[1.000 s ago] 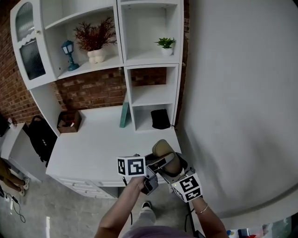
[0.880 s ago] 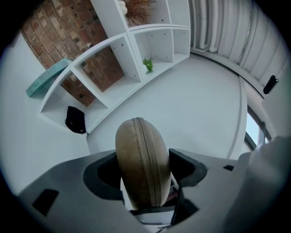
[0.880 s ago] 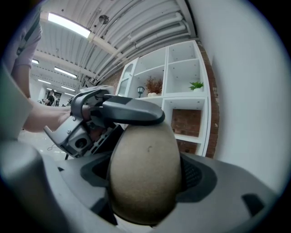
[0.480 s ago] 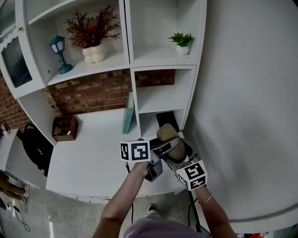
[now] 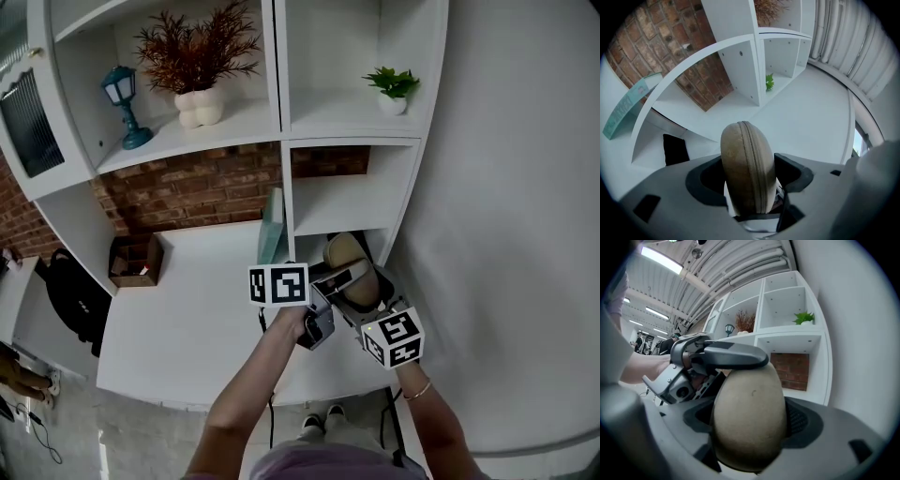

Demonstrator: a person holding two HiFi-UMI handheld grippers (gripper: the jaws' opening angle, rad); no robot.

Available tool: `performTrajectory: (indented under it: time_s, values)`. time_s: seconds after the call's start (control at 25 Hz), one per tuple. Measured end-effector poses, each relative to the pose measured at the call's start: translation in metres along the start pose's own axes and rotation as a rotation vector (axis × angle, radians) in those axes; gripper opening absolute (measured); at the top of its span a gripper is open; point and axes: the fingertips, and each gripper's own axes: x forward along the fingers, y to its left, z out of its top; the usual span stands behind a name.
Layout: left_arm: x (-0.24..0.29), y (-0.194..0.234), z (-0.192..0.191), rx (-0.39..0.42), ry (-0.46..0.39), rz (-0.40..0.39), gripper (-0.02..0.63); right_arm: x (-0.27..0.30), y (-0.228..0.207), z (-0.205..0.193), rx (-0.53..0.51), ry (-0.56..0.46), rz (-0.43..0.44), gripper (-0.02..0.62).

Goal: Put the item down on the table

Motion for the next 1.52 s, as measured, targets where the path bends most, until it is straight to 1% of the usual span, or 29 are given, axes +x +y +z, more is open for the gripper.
performTrajectory:
  time_s: [0.16, 0.44, 0.6, 0.96, 1.12, 1.36, 1.44, 1.52]
  values:
    - [0.005, 0.01, 0.014, 0.004, -0.004, -0.003, 0.304, 0.016, -0.009, 0.004, -0.002, -0.009, 0.001, 0.405]
    - [0.017, 0.03, 0.039, -0.002, -0.024, 0.019, 0.305, 0.045, -0.028, 0.009, 0.032, -0.02, 0.014, 0.403]
    - [0.025, 0.043, 0.051, -0.012, -0.055, 0.035, 0.318, 0.059, -0.039, 0.009, 0.04, -0.019, 0.037, 0.402]
    - [0.027, 0.069, 0.077, 0.013, -0.097, 0.098, 0.345, 0.089, -0.05, 0.011, 0.044, -0.017, 0.102, 0.402]
    - [0.024, 0.076, 0.084, 0.023, -0.12, 0.124, 0.353, 0.1, -0.053, 0.013, 0.064, -0.022, 0.117, 0.402]
    - [0.008, 0.083, 0.093, 0.041, -0.165, 0.162, 0.352, 0.111, -0.071, 0.013, 0.145, -0.009, 0.119, 0.402]
    - [-0.001, 0.084, 0.096, 0.055, -0.184, 0.178, 0.351, 0.116, -0.076, 0.012, 0.146, 0.009, 0.124, 0.403]
    - [-0.012, 0.085, 0.098, 0.086, -0.204, 0.215, 0.351, 0.121, -0.079, 0.012, 0.137, 0.029, 0.126, 0.402]
